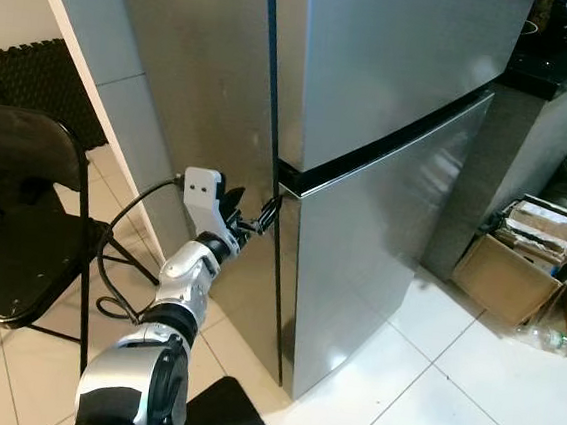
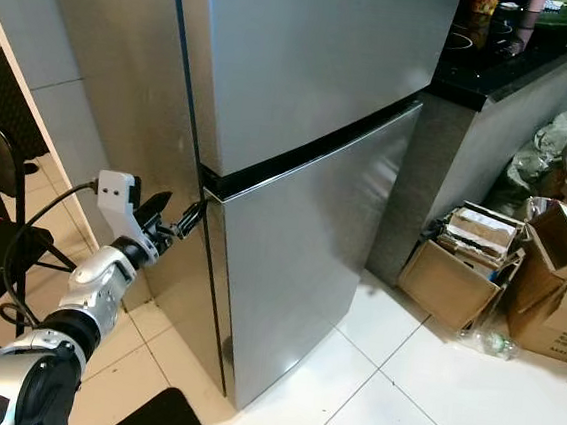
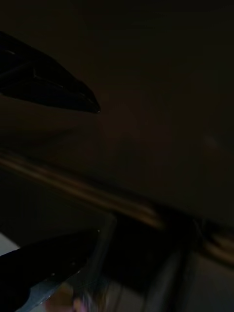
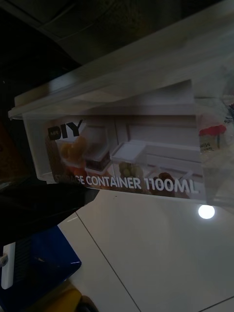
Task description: Restocking fridge
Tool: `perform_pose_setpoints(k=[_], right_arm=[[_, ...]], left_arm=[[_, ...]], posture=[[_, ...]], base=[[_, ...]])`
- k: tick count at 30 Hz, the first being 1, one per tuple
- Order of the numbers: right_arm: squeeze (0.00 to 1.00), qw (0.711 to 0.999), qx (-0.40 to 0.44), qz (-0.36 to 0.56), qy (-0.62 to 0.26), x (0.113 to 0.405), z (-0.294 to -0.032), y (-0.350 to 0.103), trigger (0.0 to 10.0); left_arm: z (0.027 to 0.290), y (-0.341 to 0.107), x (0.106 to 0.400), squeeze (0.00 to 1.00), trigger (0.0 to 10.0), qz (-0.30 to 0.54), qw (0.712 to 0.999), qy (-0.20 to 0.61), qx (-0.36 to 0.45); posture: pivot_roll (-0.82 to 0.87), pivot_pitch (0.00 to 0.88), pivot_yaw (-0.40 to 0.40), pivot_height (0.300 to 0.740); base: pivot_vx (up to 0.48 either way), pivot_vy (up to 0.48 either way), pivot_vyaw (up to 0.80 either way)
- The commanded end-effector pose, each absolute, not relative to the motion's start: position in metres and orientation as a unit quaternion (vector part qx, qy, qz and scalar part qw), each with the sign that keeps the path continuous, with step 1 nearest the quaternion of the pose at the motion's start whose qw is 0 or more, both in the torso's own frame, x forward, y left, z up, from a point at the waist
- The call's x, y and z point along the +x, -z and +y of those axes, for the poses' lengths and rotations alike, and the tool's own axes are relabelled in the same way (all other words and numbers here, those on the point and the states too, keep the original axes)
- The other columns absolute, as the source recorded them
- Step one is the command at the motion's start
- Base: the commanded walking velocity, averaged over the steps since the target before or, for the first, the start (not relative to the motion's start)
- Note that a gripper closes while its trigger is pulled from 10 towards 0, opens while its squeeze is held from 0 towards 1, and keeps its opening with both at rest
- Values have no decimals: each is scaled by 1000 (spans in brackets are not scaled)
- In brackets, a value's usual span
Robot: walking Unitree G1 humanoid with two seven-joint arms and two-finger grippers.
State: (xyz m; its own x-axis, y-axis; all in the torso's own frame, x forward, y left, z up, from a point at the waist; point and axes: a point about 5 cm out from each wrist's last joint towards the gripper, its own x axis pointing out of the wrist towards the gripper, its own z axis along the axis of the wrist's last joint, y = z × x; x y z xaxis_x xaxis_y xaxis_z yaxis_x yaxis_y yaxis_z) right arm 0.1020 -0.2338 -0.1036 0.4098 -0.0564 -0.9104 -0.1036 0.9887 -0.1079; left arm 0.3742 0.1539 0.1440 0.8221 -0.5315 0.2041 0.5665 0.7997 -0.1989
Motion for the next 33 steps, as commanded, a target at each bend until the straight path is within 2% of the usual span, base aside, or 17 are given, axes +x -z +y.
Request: perform_pose_setpoints(k=[1, 6, 11, 24, 26, 28, 29, 33], right_arm=[[0, 843, -68, 533, -5, 104, -236, 102, 10000], [0, 846, -68, 529, -1, 108, -237, 101, 10000], [0, 848, -67, 526, 2, 109, -236, 101, 10000], [0, 849, -61, 525, 3, 110, -233, 101, 10000], [0, 849, -60, 525, 3, 110, -232, 101, 10000], [0, 849, -60, 525, 3, 110, -232, 101, 10000], [0, 850, -60, 524, 4, 110, -232, 101, 10000], [0, 850, -60, 524, 4, 111, -232, 101, 10000]], left_arm=[[152, -155, 377, 0, 10000, -74, 934, 330, -116], [148, -152, 373, 0, 10000, -34, 905, 417, -76], [150, -143, 367, 0, 10000, -7, 893, 446, -53], [147, -131, 363, 0, 10000, 5, 899, 436, -47], [133, -127, 361, 0, 10000, -3, 896, 440, -56], [133, -127, 361, 0, 10000, -3, 896, 440, -56], [122, -123, 359, 0, 10000, -7, 894, 443, -65], [108, -119, 357, 0, 10000, -10, 898, 434, -67]], posture=[[-177, 0, 36, 740], [-187, 0, 45, 740], [-182, 0, 45, 740], [-174, 0, 54, 740], [-175, 0, 56, 740], [-175, 0, 56, 740], [-174, 0, 56, 740], [-175, 0, 58, 740]], base=[[0, 0, 0], [0, 0, 0], [0, 0, 0], [0, 0, 0], [0, 0, 0], [0, 0, 0], [0, 0, 0], [0, 0, 0]])
